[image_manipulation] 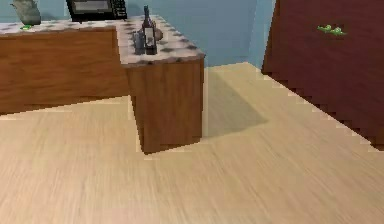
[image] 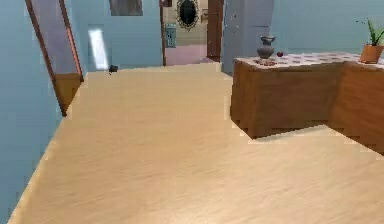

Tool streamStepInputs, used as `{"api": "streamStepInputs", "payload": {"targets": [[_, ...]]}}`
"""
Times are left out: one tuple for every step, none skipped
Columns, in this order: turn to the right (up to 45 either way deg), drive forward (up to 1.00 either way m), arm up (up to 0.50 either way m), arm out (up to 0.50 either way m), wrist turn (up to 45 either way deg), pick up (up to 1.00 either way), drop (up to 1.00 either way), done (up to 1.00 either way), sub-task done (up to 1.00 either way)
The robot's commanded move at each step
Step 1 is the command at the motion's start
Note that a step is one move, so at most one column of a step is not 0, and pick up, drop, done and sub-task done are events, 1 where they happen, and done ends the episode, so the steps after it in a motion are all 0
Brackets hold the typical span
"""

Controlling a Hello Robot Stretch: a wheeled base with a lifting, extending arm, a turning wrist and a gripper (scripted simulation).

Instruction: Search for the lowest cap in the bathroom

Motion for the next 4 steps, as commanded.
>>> {"api": "streamStepInputs", "payload": {"targets": [[0.0, 1.0, 0.0, 0.0, 0.0, 0.0, 0.0, 0.0, 0.0], [0.0, 1.0, 0.0, 0.0, 0.0, 0.0, 0.0, 0.0, 0.0], [0.0, 1.0, 0.0, 0.0, 0.0, 0.0, 0.0, 0.0, 0.0], [-3.0, 0.0, 0.0, 0.0, 0.0, 0.0, 0.0, 0.0, 0.0]]}}
